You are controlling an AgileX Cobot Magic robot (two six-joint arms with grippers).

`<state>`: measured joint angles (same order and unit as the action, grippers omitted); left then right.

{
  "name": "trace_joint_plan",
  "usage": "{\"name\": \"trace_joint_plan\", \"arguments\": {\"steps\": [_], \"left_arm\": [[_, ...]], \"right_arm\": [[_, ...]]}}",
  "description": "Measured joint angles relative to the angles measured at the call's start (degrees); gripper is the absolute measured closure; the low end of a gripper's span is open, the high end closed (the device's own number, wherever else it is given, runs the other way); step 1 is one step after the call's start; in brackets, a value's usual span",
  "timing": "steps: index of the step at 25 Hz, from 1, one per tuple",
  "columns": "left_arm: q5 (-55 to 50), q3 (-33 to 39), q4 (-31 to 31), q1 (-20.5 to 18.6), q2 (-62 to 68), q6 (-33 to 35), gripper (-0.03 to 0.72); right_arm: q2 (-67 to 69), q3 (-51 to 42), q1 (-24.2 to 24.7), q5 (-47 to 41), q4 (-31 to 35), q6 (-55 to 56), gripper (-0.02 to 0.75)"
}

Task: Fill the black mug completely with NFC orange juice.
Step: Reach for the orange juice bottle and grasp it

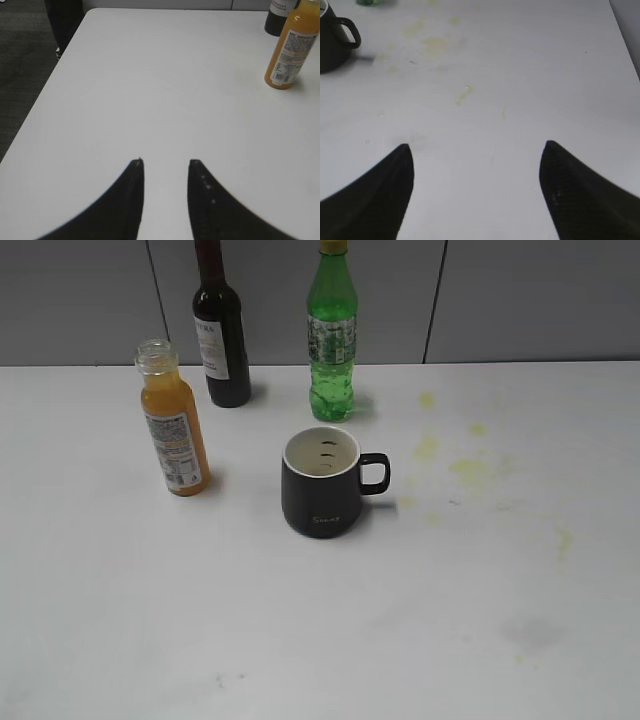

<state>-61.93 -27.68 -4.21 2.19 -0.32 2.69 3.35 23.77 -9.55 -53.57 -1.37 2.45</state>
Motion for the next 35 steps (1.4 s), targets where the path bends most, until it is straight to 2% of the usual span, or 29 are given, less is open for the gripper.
{"name": "trace_joint_plan", "arguments": {"steps": [10,18,35], "left_arm": [[0.0,0.0,0.0,0.0,0.0,0.0,0.449],[0.0,0.0,0.0,0.0,0.0,0.0,0.449],[0.0,0.0,0.0,0.0,0.0,0.0,0.449]], "right_arm": [[-3.53,-0.2,0.35,-0.29,-0.11,-0.11,0.144],[-3.53,-0.2,5.85,-0.32,-0.11,-0.21,0.144],[-3.53,-0.2,6.03,-0.32,0.4,-0.21,0.144]]}}
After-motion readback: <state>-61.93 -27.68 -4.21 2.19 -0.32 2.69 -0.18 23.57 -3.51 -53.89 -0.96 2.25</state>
